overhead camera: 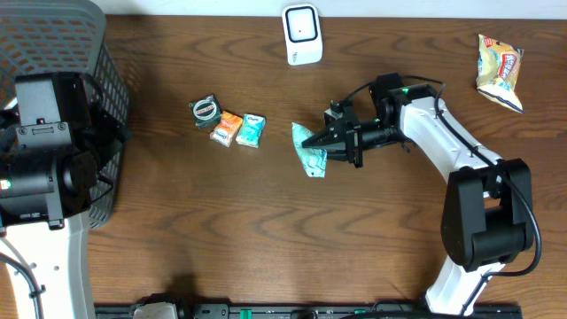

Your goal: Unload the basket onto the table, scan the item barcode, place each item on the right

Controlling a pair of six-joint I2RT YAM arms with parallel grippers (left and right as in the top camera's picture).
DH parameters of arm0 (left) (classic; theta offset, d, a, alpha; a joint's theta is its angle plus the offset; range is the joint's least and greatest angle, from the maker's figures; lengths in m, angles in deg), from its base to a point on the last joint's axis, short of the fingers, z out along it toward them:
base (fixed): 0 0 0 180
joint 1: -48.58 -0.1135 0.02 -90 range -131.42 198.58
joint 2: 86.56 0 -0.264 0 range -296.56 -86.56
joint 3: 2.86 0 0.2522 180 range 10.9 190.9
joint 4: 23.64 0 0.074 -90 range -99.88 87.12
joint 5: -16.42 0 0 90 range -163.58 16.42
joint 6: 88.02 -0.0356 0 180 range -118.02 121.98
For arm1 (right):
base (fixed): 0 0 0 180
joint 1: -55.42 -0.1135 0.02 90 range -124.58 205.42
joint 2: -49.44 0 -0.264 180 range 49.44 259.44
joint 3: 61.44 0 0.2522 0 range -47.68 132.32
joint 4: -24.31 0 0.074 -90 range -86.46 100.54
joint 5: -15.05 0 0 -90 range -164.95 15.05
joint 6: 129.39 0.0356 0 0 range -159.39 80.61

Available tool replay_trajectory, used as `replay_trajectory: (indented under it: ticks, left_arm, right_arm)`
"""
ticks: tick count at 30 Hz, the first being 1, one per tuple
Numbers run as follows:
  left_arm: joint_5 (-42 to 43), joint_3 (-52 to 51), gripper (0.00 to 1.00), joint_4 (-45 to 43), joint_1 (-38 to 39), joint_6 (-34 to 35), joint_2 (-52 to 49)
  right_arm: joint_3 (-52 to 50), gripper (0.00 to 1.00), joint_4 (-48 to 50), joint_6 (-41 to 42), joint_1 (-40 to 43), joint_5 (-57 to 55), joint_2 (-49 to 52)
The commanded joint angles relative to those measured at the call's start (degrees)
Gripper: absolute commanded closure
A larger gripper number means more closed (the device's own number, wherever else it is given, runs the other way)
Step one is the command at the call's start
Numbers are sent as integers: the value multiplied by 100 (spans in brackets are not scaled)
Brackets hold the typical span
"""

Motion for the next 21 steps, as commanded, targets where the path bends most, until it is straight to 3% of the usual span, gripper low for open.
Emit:
replay_trajectory:
  ticks: [1,5,13,16,21]
  left_arm:
    - [-57,-31,3,17,-31,90,-4]
    - [-57,-31,3,17,-31,90,-4]
    - [-57,-31,2,17,-31,90,-4]
    - [-57,-31,2,17,-31,90,-4]
    - [-57,-31,2,17,-31,90,-4]
  right_arm:
    - [70,99,-326,-570,-24,299,-146]
    - [70,98,-767,-1340,-116,260,-146]
    - [66,99,-800,-1534,-299,-874,-146]
    - [66,99,-800,-1670,-350,-1674,-146]
    - [66,99,-505,-1637,-422,-4059,-146]
